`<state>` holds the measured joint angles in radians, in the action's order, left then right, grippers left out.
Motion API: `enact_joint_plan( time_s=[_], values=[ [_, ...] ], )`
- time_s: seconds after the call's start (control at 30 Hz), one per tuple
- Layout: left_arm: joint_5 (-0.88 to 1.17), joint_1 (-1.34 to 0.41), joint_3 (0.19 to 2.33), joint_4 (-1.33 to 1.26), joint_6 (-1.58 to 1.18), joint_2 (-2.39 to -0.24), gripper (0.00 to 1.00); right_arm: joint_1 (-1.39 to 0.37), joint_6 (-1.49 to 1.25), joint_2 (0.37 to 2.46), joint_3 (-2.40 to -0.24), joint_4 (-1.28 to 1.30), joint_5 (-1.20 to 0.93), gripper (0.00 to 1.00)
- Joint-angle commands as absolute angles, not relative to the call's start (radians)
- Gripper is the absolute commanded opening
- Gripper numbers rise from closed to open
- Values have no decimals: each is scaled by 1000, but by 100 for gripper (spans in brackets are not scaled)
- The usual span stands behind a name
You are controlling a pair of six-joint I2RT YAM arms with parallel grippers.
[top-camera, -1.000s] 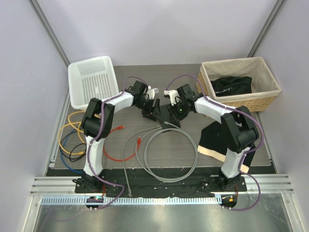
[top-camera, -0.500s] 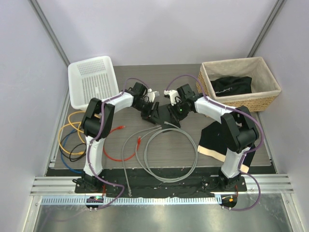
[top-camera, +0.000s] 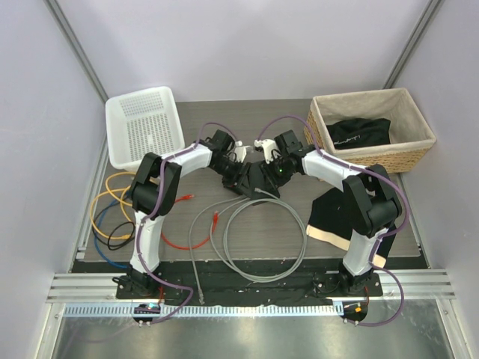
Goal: Pull the plug from the switch port
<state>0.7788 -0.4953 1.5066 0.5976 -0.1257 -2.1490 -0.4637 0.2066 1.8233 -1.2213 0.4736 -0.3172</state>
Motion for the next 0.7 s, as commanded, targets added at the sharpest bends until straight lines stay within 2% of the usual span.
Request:
enact_joint_plan(
  time_s=[0.0,0.1,0.3,0.47,0.67],
  values=[
    [770,-500,1512,644,-78,-2187,54,-471,206,1828,-1180,531,-296,37],
    [830,-489,1529,650,-68,-2212,55,-471,206,1828,-1178,528,-296,37],
    [790,-486,1551,661,-61,-2237,54,-471,204,1833,-1178,528,-296,38],
    [746,-485,1562,669,-46,-2240,47,-469,204,1832,-1178,525,-295,37],
    [727,-485,1580,676,-34,-2255,43,-471,204,1839,-1181,522,-293,38]
  ],
)
